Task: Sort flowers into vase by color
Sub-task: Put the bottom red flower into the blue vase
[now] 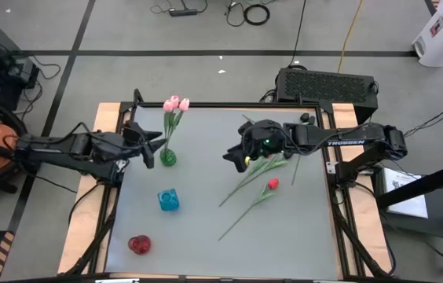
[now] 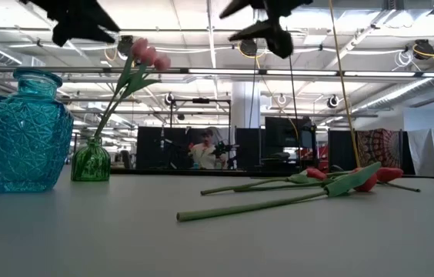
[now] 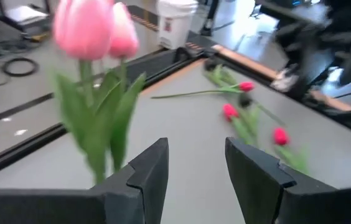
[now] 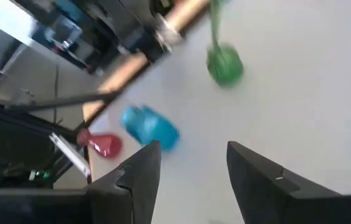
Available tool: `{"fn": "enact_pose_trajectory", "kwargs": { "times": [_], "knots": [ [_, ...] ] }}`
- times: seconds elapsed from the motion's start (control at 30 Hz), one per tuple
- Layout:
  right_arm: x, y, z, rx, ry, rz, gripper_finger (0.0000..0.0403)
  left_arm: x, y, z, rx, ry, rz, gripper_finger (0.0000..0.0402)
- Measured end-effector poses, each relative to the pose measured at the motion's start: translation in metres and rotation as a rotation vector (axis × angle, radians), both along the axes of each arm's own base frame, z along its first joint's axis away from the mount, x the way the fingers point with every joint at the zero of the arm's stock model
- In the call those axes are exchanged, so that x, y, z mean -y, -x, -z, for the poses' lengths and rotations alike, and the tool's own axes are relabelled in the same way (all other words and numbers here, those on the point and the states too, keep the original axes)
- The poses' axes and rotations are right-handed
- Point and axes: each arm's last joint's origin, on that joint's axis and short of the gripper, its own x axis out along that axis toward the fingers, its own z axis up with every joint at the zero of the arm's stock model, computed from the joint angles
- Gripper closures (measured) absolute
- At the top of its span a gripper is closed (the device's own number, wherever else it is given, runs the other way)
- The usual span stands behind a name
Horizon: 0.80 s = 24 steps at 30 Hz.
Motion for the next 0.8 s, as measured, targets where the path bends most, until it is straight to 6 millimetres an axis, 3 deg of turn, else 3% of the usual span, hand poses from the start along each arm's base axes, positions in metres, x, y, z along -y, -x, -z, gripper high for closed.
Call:
{"fn": "enact_pose_trajectory", "kwargs": {
  "times": [0.37,0.8],
  "knots": [
    [-0.014,0.02,0.024,-0.338,-0.315,0.129,0.0227,0.008,-0.006,-0.03,0.219,0.079,0.278,0.0237],
    [-0.053,0.042,0.038,-0.591,-0.533,0.433,0.0227,0.002,-0.009,-0.07,0.548,-0.209,0.245,0.0237]
  ]
}}
